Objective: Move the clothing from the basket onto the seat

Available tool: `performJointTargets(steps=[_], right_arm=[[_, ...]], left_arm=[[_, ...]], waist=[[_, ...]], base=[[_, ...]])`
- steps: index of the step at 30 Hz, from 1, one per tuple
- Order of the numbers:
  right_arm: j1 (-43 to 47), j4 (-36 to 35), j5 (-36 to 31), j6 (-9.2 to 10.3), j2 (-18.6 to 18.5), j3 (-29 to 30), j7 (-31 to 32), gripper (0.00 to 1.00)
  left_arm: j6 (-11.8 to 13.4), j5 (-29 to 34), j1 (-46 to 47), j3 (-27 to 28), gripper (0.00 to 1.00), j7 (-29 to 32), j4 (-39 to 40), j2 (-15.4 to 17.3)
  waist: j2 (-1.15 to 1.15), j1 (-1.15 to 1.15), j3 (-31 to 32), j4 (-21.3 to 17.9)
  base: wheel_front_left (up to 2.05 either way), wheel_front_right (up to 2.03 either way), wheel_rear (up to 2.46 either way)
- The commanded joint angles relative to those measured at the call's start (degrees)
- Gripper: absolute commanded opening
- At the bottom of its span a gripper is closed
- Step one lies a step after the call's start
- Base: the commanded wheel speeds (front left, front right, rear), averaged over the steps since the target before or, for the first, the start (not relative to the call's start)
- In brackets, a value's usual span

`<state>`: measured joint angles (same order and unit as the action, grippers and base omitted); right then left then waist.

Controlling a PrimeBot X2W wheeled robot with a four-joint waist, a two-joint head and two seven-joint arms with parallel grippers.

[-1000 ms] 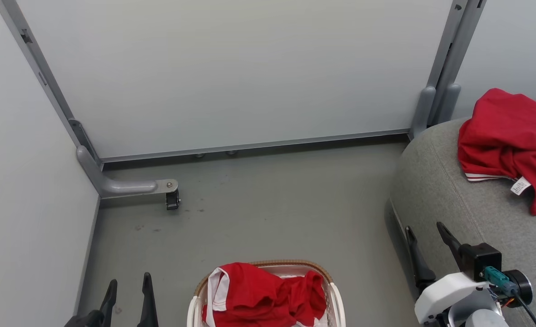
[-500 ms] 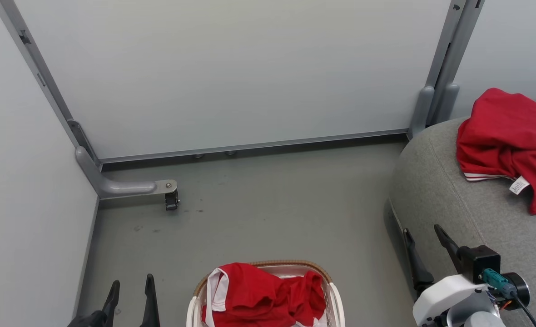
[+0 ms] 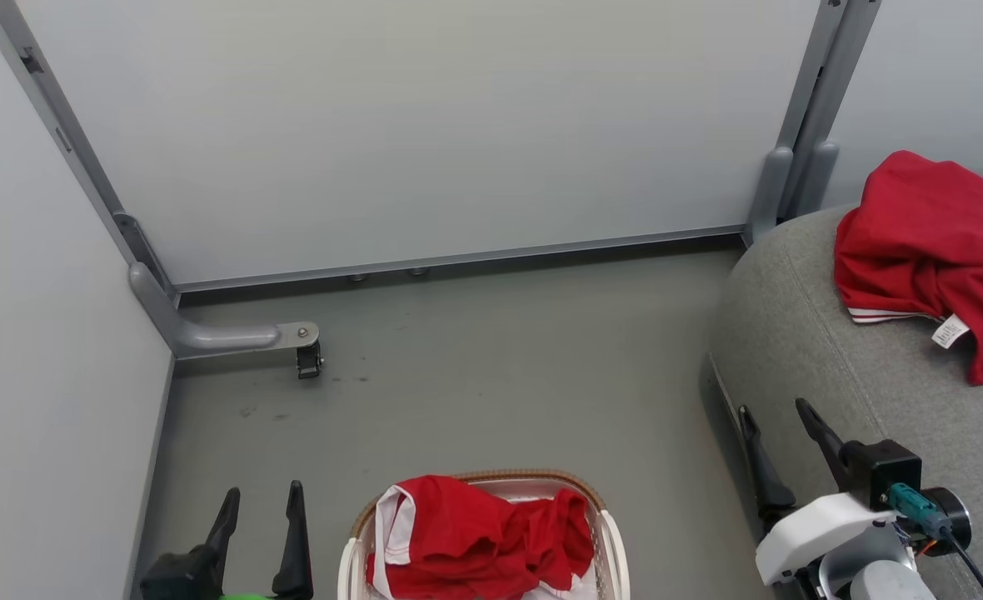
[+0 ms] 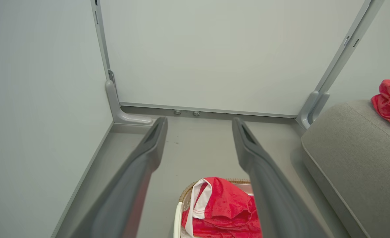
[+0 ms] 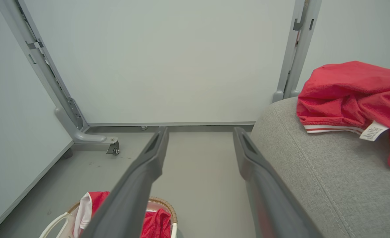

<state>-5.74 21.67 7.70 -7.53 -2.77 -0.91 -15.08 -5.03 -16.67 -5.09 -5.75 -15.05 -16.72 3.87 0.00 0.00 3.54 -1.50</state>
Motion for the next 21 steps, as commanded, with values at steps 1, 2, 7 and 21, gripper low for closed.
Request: performJointTargets(steps=[1,2,7,21], right_arm=[[-0.94,-0.53,0.14,0.08,-0.22,0.30,-0.14,1.00],[-1.13,-0.67,0.05,0.08,-0.22,0.46,-0.14,1.00],[-3.19,-2.00,-0.72,0.08,-0.20,2.14,-0.14,1.00],[-14.65,-8.71,-1.51,0.08,-0.17,5.19,-0.14,1.00]], left_arm=[[-0.29,0.92,1.73,-0.56,1.00,-0.20,-0.28,0.18],[-0.44,1.22,2.43,-0.95,1.00,-0.19,-0.59,0.30],[-1.24,3.29,8.38,-5.60,1.00,1.16,-3.54,0.20],[-2.50,6.98,29.60,-21.92,1.00,3.98,-21.87,0.91]], waist=[[0.00,0.00,-0.93,-0.45],[0.00,0.00,-1.29,-0.59],[0.00,0.00,-5.14,-1.92],[0.00,0.00,-25.92,-9.20]], base=[[0.00,0.00,0.00],[0.00,0.00,0.00],[0.00,0.00,0.00],[0.00,0.00,0.00]])
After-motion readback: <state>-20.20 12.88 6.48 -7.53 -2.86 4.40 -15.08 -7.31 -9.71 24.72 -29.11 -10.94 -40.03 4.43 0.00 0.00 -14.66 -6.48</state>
